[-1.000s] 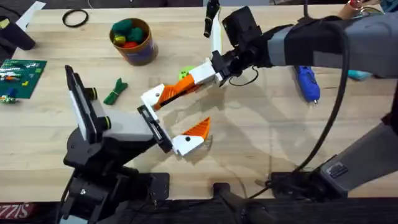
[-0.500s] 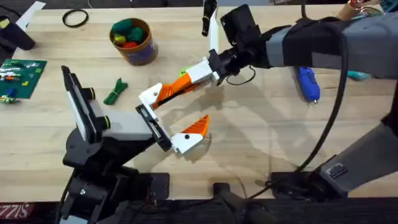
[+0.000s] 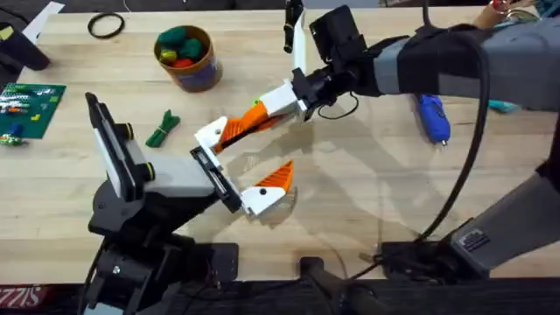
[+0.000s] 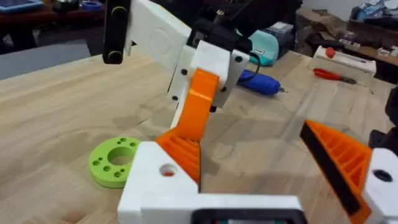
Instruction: Pick up the gripper from the table and insert it into the empty holder that is missing its gripper. Then pick up a screw, insert it into the mounting hole, and use the screwdriver to tighten it. Finally, clean up the table by picking up the vegetable and placing it into the bucket.
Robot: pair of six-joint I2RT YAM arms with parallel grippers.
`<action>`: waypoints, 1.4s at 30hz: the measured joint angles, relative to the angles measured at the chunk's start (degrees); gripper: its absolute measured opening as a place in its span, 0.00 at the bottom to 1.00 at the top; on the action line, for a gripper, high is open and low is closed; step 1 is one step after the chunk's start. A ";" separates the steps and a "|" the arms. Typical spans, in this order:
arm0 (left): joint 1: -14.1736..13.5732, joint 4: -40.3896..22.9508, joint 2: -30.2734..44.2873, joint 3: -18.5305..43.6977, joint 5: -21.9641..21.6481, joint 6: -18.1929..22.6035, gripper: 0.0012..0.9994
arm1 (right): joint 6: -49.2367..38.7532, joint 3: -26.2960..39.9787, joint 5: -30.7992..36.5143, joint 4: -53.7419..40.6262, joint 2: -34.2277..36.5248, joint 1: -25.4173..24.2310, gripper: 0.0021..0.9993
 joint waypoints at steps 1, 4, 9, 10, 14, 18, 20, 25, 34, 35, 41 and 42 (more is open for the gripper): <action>0.00 0.00 0.00 0.00 0.00 -0.02 0.99 | -0.01 0.00 0.01 0.04 0.00 0.02 0.11; 0.00 0.00 0.00 0.00 0.03 -0.14 0.99 | 0.02 0.00 0.02 0.18 0.00 0.13 0.15; 0.00 0.00 0.00 0.00 0.47 -0.19 0.99 | 0.01 0.00 0.09 0.19 0.00 0.45 0.19; -0.01 0.00 0.00 0.00 0.63 -0.17 0.99 | 0.01 0.00 0.13 0.19 0.00 0.59 0.21; -0.10 0.00 0.00 0.00 1.07 -0.16 0.99 | 0.01 0.00 0.45 0.09 0.00 0.85 0.28; -0.11 0.00 0.00 0.00 1.38 -0.16 0.99 | 0.01 0.00 0.25 0.10 0.00 0.36 0.33; -0.11 0.00 0.00 0.00 1.41 -0.16 0.99 | 0.01 0.00 -0.06 0.09 0.00 -0.38 0.35; -0.11 0.00 0.00 0.00 1.43 -0.16 0.99 | 0.01 0.00 -0.26 0.02 0.00 -2.95 0.38; -0.11 0.00 0.00 0.00 1.43 -0.16 0.99 | 0.04 0.00 -0.47 0.01 0.00 -7.39 0.72; -0.11 0.00 0.00 0.00 1.43 -0.16 0.99 | 0.00 0.00 -0.46 0.09 0.00 -7.84 0.78; -0.11 0.00 0.01 0.00 1.43 -0.17 0.99 | -0.21 0.00 -0.19 0.43 0.00 -10.66 0.99; -0.11 0.00 0.01 0.00 1.44 -0.19 0.99 | -0.21 0.00 1.48 0.33 -0.01 -11.77 1.00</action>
